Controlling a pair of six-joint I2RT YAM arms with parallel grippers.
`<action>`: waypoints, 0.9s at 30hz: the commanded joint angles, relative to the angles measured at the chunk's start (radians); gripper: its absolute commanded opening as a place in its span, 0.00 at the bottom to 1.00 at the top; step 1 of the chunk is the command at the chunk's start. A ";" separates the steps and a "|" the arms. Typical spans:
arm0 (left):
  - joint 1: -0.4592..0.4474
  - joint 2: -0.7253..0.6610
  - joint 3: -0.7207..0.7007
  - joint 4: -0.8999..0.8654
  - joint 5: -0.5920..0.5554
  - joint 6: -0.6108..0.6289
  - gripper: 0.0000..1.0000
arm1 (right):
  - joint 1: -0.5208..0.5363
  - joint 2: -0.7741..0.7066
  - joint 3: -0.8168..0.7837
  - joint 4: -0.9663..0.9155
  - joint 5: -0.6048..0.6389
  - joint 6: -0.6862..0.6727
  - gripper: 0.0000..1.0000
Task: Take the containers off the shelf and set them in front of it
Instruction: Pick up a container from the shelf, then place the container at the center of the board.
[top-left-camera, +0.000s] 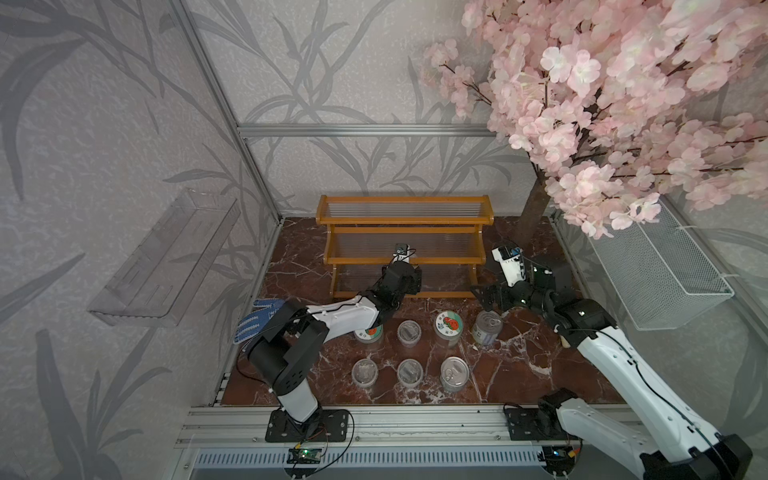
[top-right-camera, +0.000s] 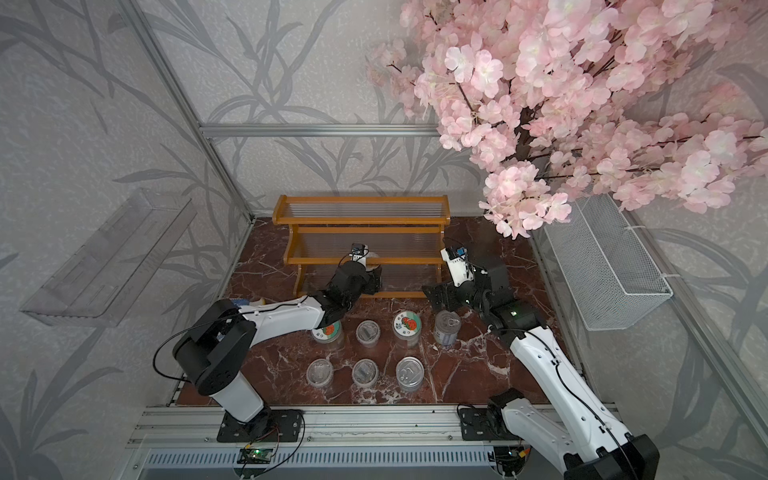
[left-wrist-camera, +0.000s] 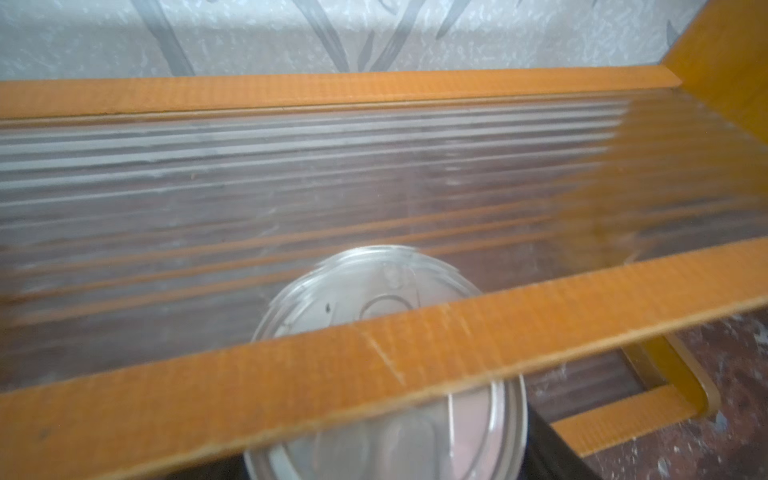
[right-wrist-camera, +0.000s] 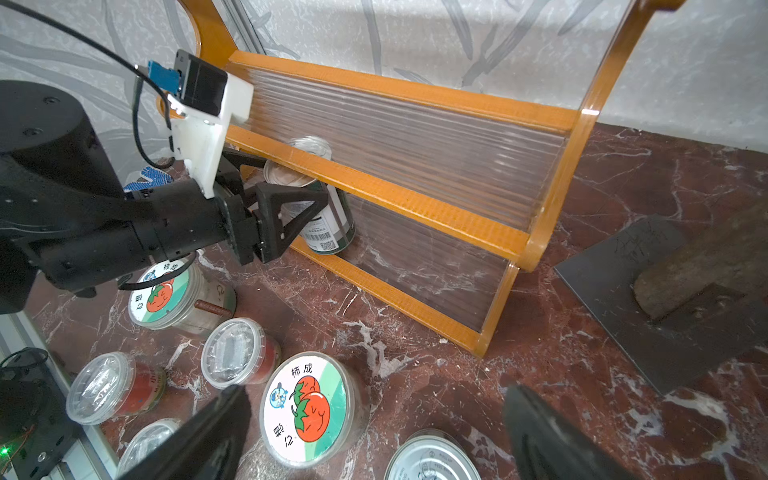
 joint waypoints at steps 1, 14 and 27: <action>-0.014 -0.061 -0.012 0.004 0.039 0.029 0.70 | -0.004 -0.008 -0.010 -0.003 -0.008 -0.011 0.99; -0.055 -0.219 -0.080 -0.082 0.140 0.078 0.70 | -0.006 -0.017 -0.012 -0.012 -0.019 -0.006 0.99; -0.106 -0.374 -0.080 -0.240 0.206 0.120 0.70 | -0.006 -0.028 0.049 -0.136 -0.111 -0.019 0.99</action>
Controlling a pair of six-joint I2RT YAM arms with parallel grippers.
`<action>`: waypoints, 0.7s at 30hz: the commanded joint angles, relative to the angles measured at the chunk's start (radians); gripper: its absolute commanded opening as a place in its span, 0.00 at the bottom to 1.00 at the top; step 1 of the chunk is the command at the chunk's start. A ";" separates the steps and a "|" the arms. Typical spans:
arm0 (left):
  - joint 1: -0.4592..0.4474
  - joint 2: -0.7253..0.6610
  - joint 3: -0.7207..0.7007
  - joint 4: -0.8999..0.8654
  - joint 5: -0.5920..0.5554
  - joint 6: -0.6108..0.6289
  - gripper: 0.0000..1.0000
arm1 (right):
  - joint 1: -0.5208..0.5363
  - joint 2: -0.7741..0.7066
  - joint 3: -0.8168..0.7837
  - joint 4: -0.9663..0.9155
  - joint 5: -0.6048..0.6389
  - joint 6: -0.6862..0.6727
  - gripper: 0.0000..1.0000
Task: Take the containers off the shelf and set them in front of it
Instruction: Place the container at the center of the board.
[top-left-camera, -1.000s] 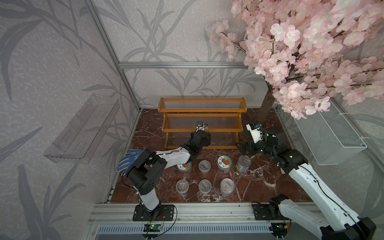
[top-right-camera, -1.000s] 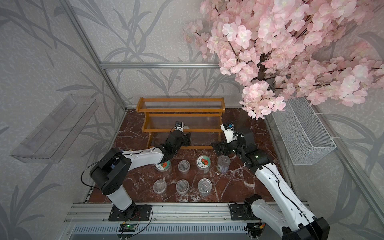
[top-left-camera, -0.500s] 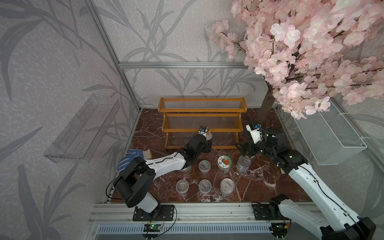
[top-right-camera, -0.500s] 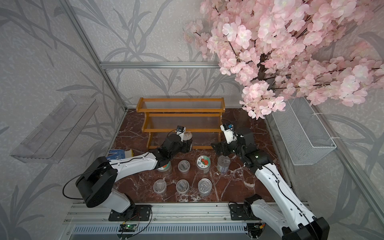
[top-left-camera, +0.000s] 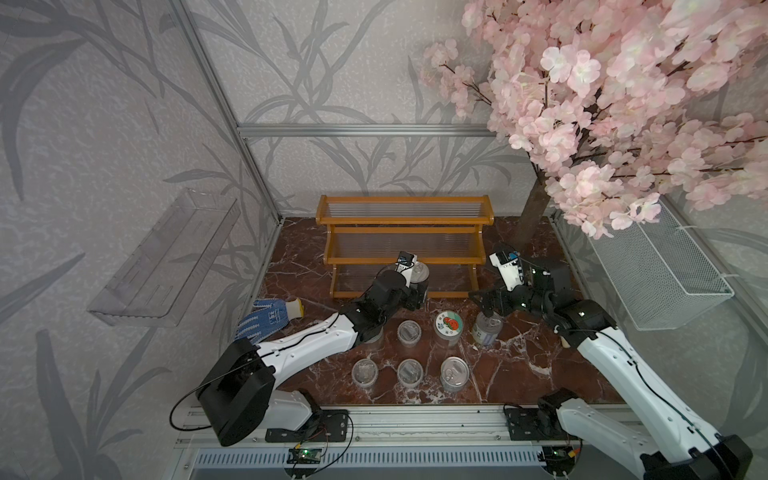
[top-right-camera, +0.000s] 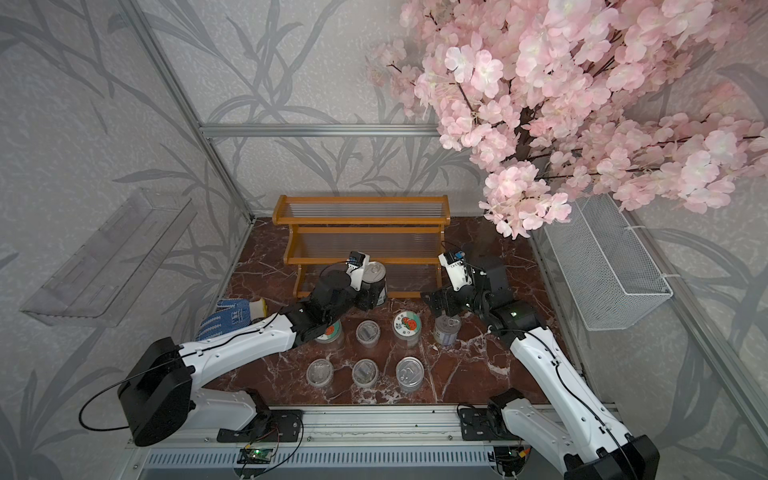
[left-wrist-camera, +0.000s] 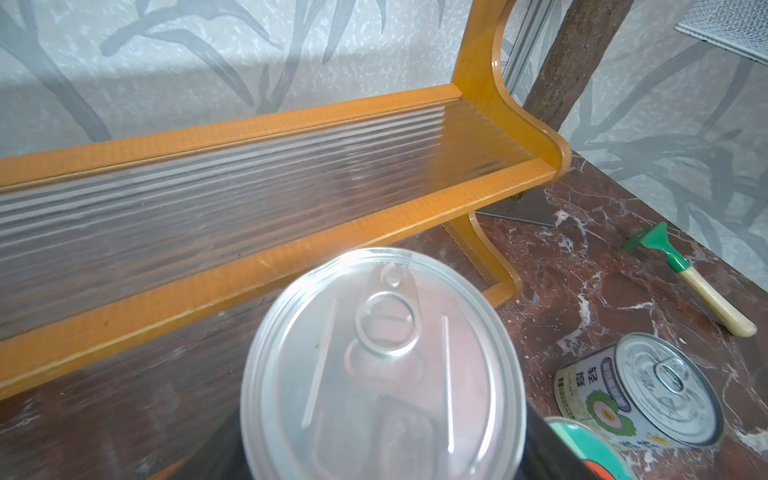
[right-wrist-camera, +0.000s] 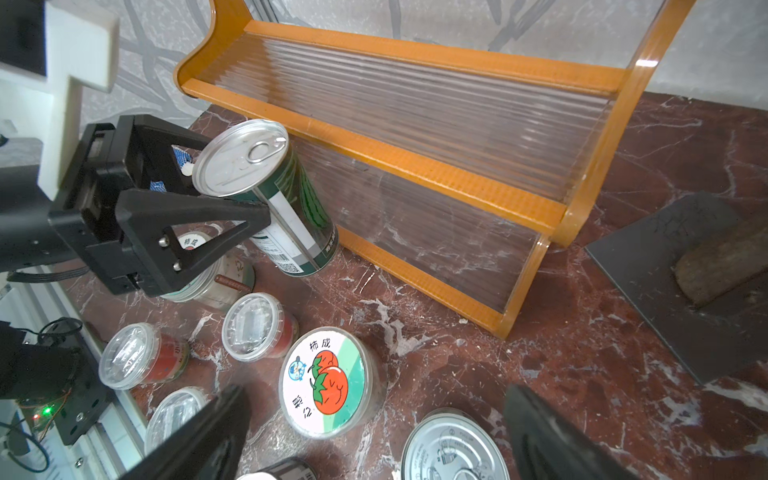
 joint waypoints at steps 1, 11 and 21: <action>-0.025 -0.067 0.015 -0.073 0.046 0.054 0.70 | -0.004 -0.026 0.060 -0.085 -0.050 -0.021 0.99; -0.222 -0.179 0.040 -0.147 0.123 0.216 0.71 | -0.005 -0.040 0.183 -0.332 -0.095 -0.067 0.99; -0.396 -0.151 0.033 -0.097 0.225 0.309 0.71 | -0.004 -0.066 0.283 -0.524 -0.046 -0.065 0.99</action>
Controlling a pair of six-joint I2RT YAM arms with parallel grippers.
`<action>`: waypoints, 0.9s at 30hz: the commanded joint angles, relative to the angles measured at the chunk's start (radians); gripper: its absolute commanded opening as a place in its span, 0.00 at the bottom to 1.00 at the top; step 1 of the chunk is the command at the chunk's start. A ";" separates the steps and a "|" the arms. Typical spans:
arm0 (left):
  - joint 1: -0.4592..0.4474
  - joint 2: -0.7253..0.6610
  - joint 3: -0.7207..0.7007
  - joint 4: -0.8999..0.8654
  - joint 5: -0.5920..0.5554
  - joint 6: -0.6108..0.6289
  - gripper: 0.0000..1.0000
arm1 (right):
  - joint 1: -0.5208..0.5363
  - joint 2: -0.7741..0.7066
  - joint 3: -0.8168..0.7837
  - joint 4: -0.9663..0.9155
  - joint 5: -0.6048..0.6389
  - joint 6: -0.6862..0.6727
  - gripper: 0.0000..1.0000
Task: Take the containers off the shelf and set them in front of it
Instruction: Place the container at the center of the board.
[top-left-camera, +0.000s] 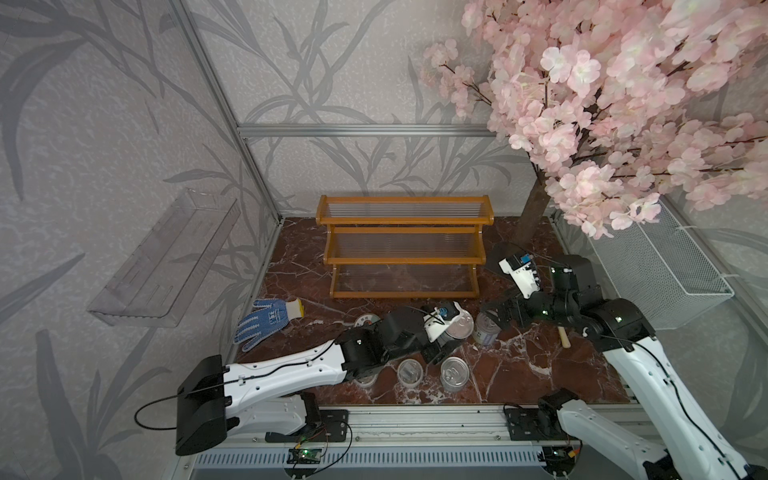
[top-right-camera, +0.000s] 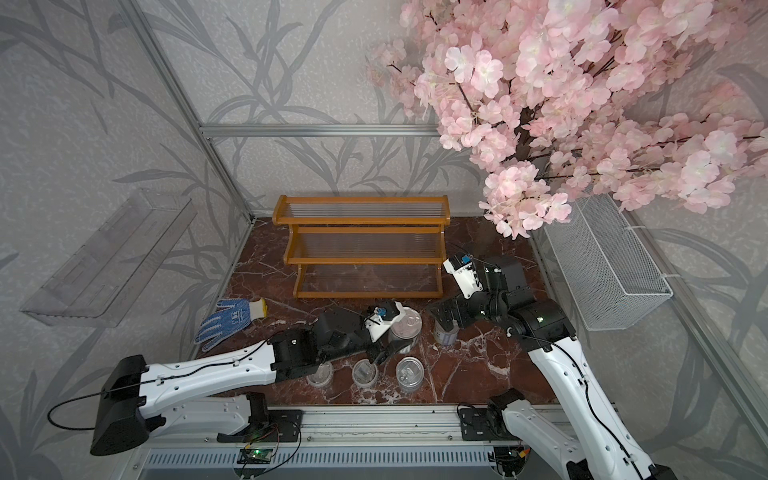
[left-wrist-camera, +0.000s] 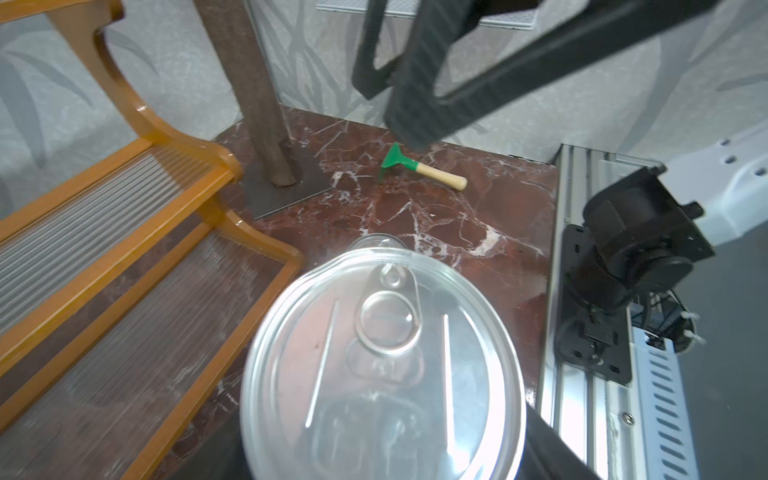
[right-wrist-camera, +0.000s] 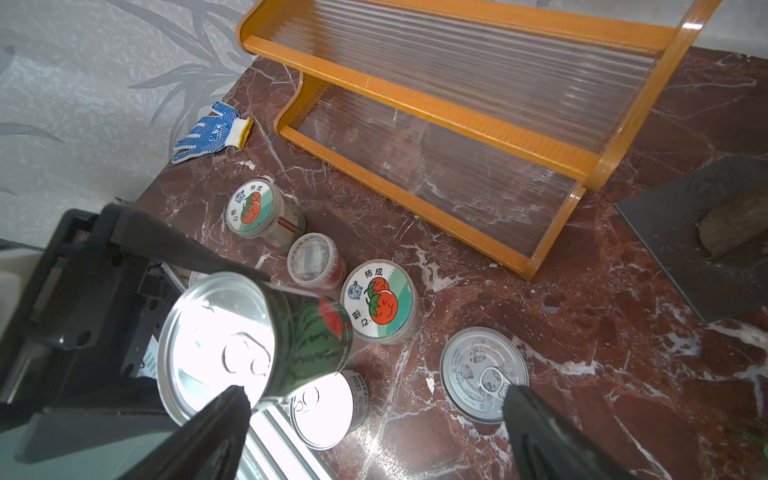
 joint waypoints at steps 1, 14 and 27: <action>-0.034 0.006 0.012 0.048 0.056 0.054 0.71 | -0.004 -0.019 0.042 -0.123 0.031 -0.012 0.99; -0.125 0.173 0.023 0.222 0.127 0.086 0.71 | -0.004 -0.016 0.078 -0.180 0.150 0.039 0.99; -0.139 0.396 0.104 0.363 0.112 0.062 0.72 | -0.004 0.024 0.100 -0.171 0.202 0.075 0.99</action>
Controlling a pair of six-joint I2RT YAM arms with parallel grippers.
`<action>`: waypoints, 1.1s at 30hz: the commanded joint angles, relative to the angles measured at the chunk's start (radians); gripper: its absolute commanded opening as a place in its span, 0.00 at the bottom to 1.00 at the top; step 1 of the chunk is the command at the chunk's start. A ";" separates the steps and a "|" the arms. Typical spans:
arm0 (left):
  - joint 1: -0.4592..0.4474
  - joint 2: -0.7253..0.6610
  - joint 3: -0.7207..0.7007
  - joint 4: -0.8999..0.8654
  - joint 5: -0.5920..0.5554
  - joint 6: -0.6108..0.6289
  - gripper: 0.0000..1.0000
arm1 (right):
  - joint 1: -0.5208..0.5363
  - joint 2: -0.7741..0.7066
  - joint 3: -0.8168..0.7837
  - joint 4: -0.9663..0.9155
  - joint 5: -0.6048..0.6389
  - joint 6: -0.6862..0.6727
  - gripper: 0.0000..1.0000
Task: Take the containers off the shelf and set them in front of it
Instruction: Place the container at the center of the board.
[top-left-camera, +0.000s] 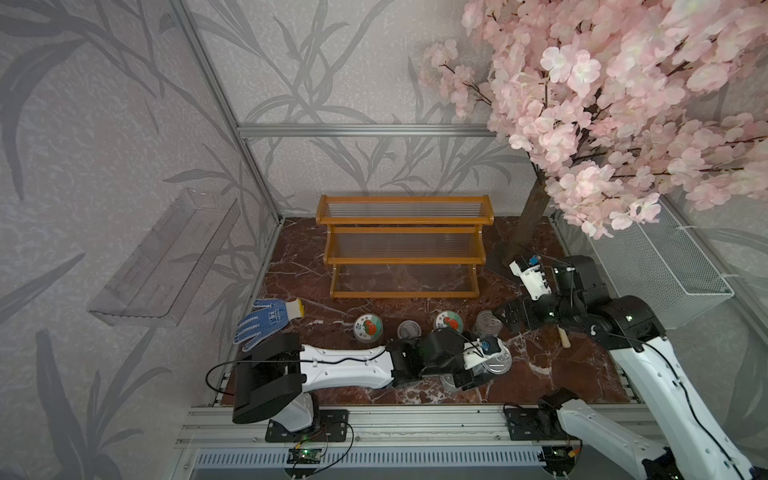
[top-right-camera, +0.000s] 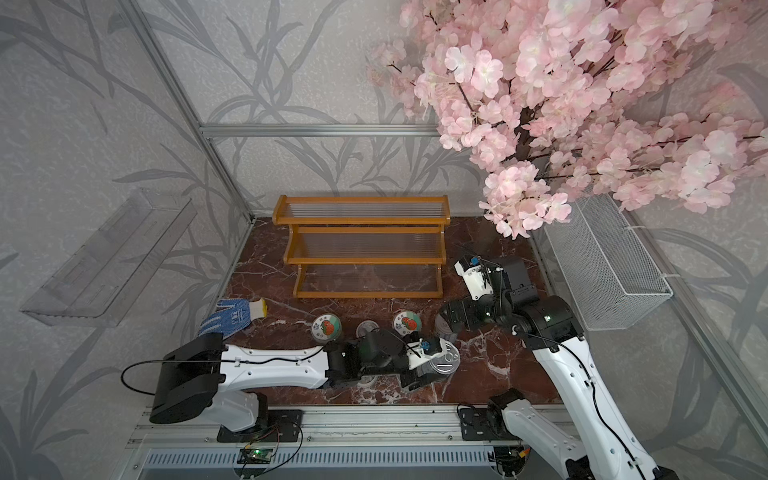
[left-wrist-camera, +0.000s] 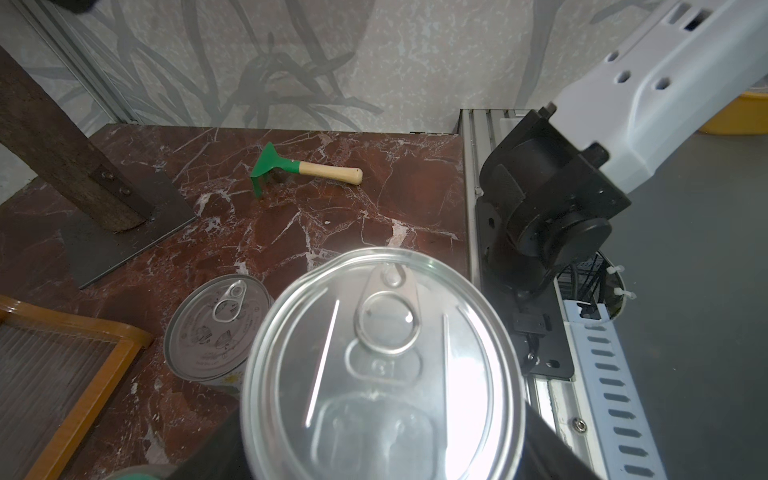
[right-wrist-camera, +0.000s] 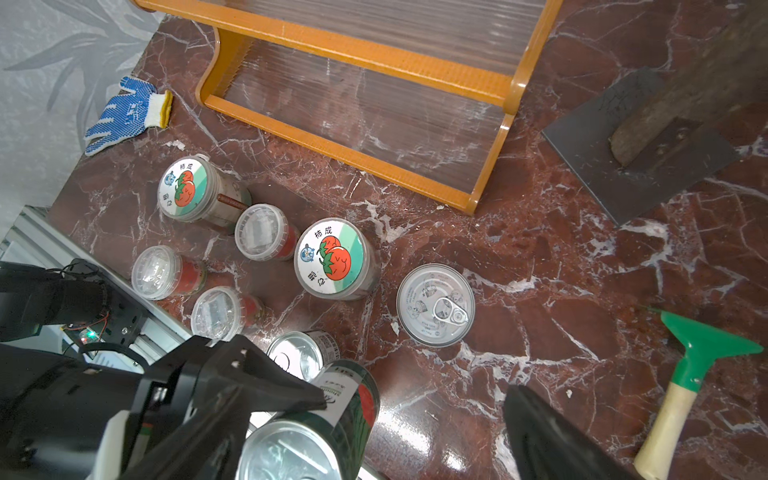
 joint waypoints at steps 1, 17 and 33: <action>-0.010 0.043 0.045 0.091 -0.005 -0.006 0.72 | -0.003 0.007 0.030 -0.014 0.035 0.016 0.99; -0.035 0.226 0.083 0.191 -0.049 -0.028 0.72 | -0.002 0.053 0.056 -0.047 0.069 0.005 0.99; -0.035 0.264 0.057 0.185 -0.069 -0.076 0.90 | -0.004 0.058 0.035 -0.047 0.071 -0.007 0.99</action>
